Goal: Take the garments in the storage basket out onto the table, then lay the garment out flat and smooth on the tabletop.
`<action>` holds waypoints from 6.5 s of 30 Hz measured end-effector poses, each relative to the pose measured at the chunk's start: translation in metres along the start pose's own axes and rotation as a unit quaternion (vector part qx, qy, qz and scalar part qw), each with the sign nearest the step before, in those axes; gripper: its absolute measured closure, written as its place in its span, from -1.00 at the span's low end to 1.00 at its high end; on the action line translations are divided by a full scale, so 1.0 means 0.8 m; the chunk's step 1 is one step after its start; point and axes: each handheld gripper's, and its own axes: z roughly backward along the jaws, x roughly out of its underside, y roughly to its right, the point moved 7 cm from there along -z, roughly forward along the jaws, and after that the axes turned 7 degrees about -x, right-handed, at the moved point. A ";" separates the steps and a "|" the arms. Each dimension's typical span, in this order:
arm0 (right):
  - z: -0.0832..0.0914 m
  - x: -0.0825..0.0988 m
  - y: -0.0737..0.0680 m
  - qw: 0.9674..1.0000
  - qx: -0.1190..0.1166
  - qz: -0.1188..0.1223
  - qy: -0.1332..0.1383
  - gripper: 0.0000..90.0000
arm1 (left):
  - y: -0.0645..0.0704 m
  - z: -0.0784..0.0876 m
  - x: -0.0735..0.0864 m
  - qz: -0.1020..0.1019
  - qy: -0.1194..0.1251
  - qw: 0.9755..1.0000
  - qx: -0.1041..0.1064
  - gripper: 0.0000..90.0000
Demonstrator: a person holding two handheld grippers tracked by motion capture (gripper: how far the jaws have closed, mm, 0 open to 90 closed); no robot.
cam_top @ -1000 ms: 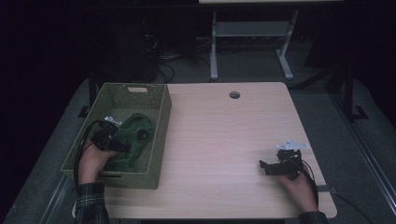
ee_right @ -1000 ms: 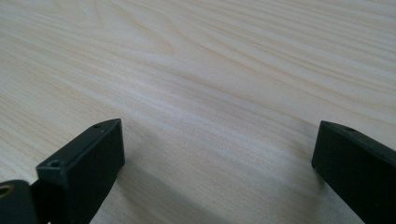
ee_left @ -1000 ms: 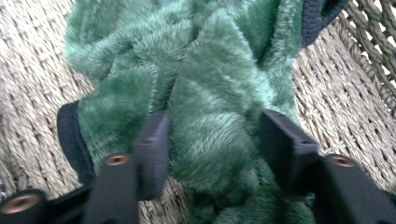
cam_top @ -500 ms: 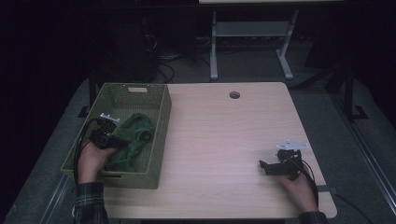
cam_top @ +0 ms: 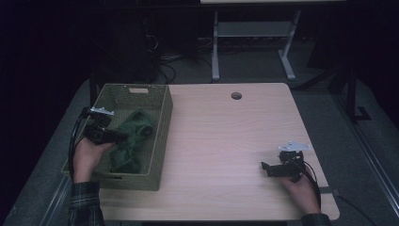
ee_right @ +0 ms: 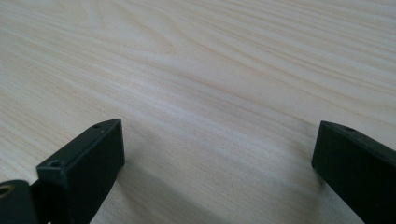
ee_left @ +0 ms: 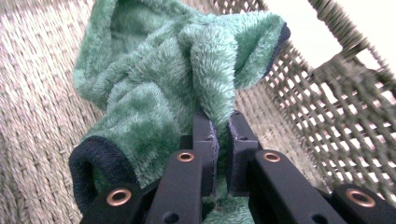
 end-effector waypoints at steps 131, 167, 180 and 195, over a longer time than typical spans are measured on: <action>0.000 0.000 -0.001 1.000 -0.003 0.005 -0.003 -0.95 | 0.353 -0.194 -0.078 -0.124 0.032 0.982 0.136 0.76; 0.019 -0.004 -0.028 0.999 -0.046 -0.004 0.005 -0.76 | 0.346 -0.105 -0.007 -0.152 0.077 0.976 0.135 -0.13; 0.030 0.000 -0.125 0.988 -0.149 0.046 0.014 -0.76 | 0.344 -0.117 0.004 -0.151 0.062 0.978 0.127 -0.14; 0.014 -0.009 -0.169 0.980 -0.189 0.062 0.010 -0.44 | 0.337 -0.122 0.004 -0.145 0.067 0.979 0.124 0.21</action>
